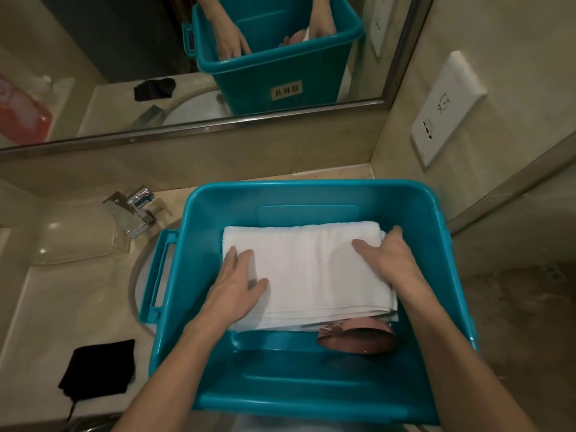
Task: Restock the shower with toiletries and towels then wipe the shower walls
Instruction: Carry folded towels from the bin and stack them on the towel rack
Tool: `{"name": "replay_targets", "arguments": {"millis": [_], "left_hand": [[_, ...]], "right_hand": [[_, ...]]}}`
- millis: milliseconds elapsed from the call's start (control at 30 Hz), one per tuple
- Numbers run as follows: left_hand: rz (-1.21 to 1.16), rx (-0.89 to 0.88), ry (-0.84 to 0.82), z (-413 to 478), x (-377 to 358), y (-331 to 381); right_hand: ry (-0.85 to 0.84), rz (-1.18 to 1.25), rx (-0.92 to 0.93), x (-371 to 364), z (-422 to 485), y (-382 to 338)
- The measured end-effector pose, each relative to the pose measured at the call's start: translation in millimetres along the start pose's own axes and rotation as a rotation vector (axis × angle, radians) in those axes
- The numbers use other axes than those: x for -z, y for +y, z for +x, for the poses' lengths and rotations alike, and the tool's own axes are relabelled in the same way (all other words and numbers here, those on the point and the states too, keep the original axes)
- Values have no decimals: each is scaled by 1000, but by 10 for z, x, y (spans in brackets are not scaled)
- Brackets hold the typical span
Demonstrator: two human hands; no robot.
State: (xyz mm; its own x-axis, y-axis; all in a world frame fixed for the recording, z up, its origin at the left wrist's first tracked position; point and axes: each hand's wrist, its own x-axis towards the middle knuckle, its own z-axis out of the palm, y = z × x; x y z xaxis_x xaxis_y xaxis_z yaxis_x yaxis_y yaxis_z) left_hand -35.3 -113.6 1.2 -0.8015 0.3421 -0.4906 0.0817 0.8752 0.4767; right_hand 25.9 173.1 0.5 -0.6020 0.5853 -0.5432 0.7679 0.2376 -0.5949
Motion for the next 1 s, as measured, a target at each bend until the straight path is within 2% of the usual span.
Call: {"name": "replay_targets", "arguments": {"millis": [100,167,333,467,533,633,700,867,1000], "left_hand": [[-13,8,3,-1,-1,-8],[-7,11,8,-6,-5,-4],[11,7,15,-6,-20,-16],[1,12,4,25,-11,-16],[-103,40,4,64,2,-7],[-449,178,73,106,42,33],[-601,254,120,123,68,73],[-689,292,177,220,45,119],[-686,288,170,241,14,115]], "right_hand": [[-31,209,-46,52,-62,20],[-93,264,-51,47,-87,44],[-167,275,-86,-3,-14,36],[-186,185,-120,-21,14,14],[-191,161,-133,-21,41,27],[-137,144,-114,-21,9,25],[-102,114,-135,-43,-25,50],[-136,116,-123,-12,-118,74],[-32,-24,47,117,-237,-27]]}}
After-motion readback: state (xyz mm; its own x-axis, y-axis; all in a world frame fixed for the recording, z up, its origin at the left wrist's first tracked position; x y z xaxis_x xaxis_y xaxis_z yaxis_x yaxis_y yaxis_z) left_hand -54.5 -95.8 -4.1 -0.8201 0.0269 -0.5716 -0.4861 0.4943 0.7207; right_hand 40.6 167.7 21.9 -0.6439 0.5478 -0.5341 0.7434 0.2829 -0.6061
